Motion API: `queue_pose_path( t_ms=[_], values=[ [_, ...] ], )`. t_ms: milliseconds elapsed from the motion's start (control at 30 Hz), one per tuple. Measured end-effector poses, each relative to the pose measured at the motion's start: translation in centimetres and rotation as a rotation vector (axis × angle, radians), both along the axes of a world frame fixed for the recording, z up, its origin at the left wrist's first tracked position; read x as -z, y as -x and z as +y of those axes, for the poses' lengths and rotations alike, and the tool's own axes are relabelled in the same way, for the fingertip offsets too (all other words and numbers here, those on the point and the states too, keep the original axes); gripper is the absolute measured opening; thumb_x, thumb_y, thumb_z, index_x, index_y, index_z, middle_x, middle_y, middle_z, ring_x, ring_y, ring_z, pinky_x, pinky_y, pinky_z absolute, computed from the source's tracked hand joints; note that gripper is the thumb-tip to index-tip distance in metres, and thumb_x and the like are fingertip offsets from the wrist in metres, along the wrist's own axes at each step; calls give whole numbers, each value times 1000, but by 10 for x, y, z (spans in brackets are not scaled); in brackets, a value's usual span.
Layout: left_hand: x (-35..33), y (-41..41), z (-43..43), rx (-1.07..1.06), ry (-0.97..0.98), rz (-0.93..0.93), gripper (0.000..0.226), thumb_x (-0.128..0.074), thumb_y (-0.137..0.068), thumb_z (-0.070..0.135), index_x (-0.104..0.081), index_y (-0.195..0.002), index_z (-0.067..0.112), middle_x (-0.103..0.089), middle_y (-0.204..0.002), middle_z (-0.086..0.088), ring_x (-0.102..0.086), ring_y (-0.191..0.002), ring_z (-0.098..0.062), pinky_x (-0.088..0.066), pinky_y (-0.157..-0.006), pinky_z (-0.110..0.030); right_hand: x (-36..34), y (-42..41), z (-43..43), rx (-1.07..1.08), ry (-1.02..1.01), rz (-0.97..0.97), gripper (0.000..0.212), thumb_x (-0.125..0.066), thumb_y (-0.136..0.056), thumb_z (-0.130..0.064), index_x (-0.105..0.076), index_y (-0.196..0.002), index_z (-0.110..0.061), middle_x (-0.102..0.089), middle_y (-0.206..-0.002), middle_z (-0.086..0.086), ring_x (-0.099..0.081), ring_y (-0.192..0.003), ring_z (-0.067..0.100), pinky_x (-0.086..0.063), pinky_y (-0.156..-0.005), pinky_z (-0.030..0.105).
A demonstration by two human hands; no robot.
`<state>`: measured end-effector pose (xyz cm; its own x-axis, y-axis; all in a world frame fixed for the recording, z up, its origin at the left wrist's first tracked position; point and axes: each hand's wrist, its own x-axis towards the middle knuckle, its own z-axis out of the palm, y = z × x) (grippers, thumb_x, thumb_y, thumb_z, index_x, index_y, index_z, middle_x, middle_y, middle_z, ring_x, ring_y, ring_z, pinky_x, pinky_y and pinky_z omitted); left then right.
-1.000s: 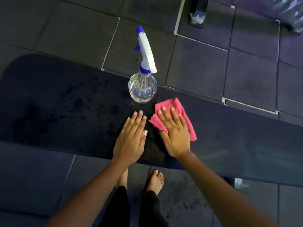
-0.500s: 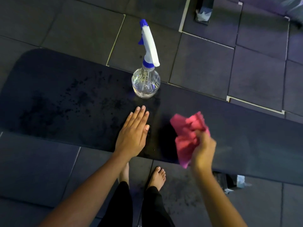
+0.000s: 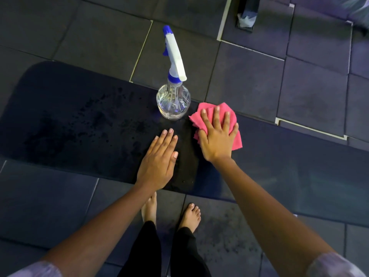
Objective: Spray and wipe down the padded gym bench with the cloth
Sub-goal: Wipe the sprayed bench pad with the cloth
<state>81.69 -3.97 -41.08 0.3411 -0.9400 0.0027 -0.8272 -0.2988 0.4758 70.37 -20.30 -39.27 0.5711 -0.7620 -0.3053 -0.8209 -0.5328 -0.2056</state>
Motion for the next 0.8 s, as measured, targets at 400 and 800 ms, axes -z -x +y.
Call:
queue_pose_path(
  t_ms=[400,800],
  values=[
    [-5,5,0,-24,-16,2,51,-26,-100,27,-36,-145,5,-29,-155,-11,-22,-146,-23,-18,-120,-42,-10,86,104,-376,-65,-155,63,-33,-92,-45,-32,-151,-23,-20,-160,1,-10,-149,34,-12,-118,56],
    [-1,3,2,-12,10,2,49,-28,-100,26,-40,-143,5,-31,-154,-10,-23,-146,-22,-15,-120,-37,-37,58,86,414,-371,-1023,36,-41,-89,-21,-73,-105,-26,-76,-95,7,-73,-80,32,-57,-71,59]
  ],
)
